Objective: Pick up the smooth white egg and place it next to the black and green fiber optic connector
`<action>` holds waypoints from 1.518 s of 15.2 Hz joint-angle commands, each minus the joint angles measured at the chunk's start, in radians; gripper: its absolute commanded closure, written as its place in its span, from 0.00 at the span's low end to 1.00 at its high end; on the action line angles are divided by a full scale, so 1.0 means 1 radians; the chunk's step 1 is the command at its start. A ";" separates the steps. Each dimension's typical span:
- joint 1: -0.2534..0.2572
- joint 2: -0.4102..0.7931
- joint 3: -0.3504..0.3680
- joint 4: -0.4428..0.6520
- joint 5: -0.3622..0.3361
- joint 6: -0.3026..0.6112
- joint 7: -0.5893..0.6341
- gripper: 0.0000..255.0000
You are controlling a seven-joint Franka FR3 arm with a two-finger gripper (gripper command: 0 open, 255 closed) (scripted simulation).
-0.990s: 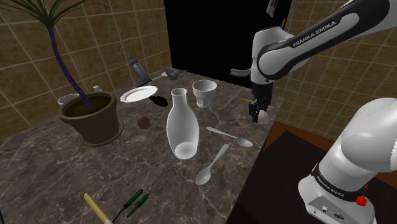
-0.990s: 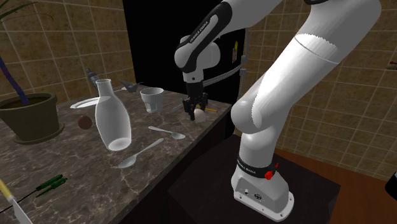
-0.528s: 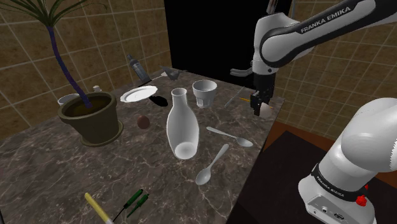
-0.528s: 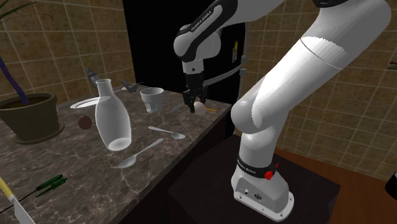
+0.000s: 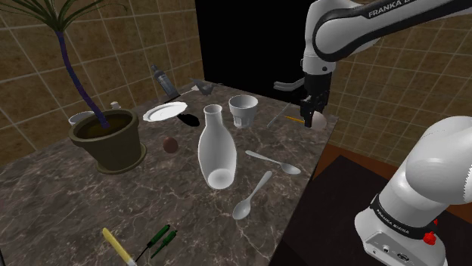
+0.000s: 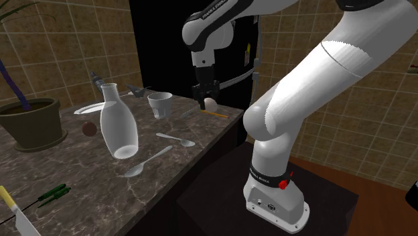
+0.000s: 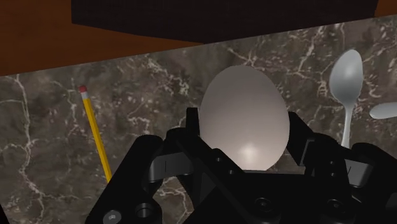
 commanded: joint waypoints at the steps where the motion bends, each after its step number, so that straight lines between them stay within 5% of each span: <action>1: 0.002 -0.009 0.003 0.021 0.002 -0.030 0.002 1.00; 7: 0.002 -0.031 0.005 0.085 0.004 -0.117 0.002 1.00; 23: 0.207 0.031 0.338 0.151 0.262 -0.096 0.395 1.00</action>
